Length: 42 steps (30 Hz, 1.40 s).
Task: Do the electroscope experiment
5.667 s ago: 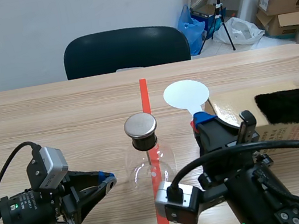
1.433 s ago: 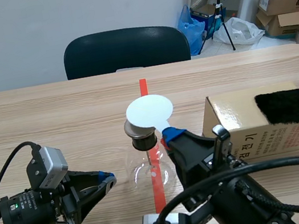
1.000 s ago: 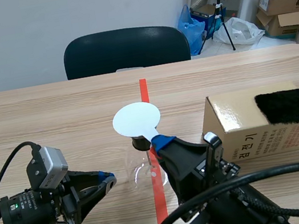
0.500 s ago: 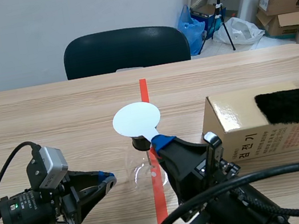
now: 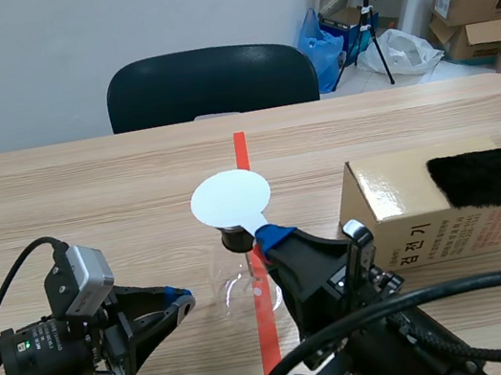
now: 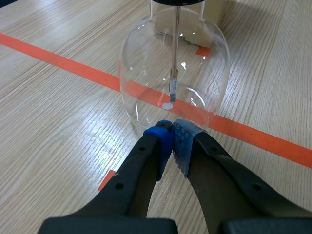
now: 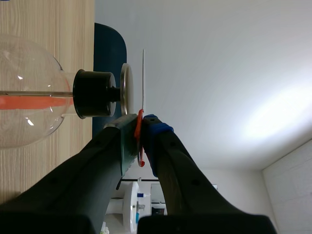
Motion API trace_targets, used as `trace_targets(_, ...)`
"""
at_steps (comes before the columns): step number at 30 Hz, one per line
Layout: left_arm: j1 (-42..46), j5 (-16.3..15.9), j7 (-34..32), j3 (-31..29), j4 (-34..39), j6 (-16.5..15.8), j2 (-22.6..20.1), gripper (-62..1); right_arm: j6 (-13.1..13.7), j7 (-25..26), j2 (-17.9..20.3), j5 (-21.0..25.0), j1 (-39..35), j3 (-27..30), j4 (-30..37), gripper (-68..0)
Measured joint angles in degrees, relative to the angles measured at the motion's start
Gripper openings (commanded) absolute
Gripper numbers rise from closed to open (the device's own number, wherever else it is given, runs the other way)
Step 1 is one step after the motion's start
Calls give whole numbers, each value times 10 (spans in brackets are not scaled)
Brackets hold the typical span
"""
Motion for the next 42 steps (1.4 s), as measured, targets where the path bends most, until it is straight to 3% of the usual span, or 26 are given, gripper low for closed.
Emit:
trace_targets(7, 0, 0, 0, 0, 0, 0, 0, -570, 0, -49, 0, 0, 0, 0, 0, -665)
trace_targets(20, 0, 0, 0, 0, 0, 0, 0, -570, 0, -240, 0, 0, 0, 0, 0, -665)
trace_targets(26, 0, 0, 0, 0, 0, 0, 0, -570, 0, -303, 0, 0, 0, 0, 0, -665)
trace_targets(42, 0, 0, 0, 0, 0, 0, 0, -570, 0, -337, 0, 0, 0, 0, 0, -665)
